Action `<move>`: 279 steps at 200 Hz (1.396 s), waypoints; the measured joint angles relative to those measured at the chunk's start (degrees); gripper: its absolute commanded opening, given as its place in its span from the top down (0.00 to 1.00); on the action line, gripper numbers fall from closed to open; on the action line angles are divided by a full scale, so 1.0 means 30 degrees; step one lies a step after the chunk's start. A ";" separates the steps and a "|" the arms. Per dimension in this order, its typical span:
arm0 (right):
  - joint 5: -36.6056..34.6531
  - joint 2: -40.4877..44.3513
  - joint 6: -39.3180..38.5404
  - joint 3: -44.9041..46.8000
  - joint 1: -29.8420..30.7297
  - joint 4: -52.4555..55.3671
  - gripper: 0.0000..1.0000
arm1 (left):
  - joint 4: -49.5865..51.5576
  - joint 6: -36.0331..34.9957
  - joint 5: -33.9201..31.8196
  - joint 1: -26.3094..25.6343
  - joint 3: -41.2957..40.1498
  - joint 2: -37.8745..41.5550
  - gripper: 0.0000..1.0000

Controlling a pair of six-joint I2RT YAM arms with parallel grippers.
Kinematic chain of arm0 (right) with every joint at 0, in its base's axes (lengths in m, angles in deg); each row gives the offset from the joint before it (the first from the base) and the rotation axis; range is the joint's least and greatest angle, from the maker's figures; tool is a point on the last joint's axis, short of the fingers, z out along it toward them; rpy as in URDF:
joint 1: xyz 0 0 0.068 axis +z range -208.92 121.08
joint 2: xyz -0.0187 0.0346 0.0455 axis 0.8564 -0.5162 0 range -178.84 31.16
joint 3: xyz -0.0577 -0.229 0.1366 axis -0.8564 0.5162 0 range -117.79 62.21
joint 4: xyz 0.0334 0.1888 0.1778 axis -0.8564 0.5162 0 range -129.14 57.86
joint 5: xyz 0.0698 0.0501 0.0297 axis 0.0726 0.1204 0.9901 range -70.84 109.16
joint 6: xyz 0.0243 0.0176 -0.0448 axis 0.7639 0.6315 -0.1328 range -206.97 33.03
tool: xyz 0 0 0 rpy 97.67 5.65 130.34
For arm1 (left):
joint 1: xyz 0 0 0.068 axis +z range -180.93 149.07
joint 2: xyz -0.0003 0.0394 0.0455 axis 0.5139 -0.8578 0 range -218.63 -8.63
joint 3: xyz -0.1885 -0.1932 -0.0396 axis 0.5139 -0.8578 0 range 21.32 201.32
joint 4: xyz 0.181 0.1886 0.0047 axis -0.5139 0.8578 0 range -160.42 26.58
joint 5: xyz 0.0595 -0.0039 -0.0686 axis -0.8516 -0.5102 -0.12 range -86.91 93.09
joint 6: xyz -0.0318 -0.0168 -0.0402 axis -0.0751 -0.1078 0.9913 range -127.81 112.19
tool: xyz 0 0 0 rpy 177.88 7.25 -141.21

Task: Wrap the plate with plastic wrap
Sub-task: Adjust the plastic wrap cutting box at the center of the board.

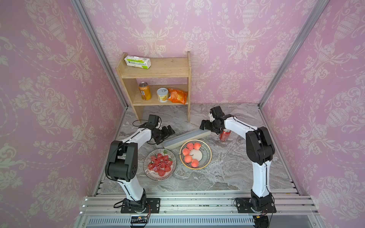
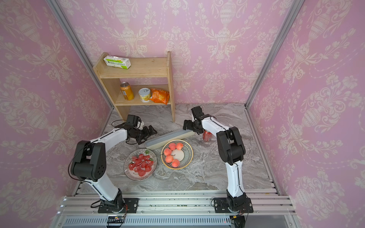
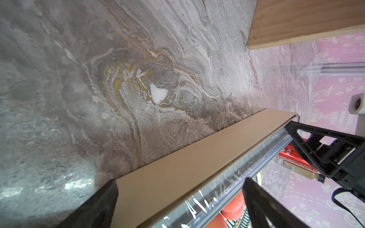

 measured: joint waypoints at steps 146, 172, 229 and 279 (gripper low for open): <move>-0.0109 0.3344 -0.0692 0.4641 -0.2841 -0.0729 0.01 | 0.1610 -0.0736 -0.2040 0.0233 0.1814 -0.0080 0.01; -0.0415 0.3563 -0.0896 0.4779 -0.3206 -0.0634 0.01 | 0.1705 -0.0772 -0.1712 0.0408 0.1508 0.0525 0.01; 0.0648 0.3774 -0.1020 0.5195 -0.3242 -0.0845 0.02 | 0.0634 0.0328 0.0255 -0.0175 0.0007 0.0474 0.01; 0.1260 0.3774 -0.1056 0.5195 -0.2718 -0.0860 0.04 | -0.0969 0.1406 0.1268 -0.0991 0.0007 -0.0138 0.01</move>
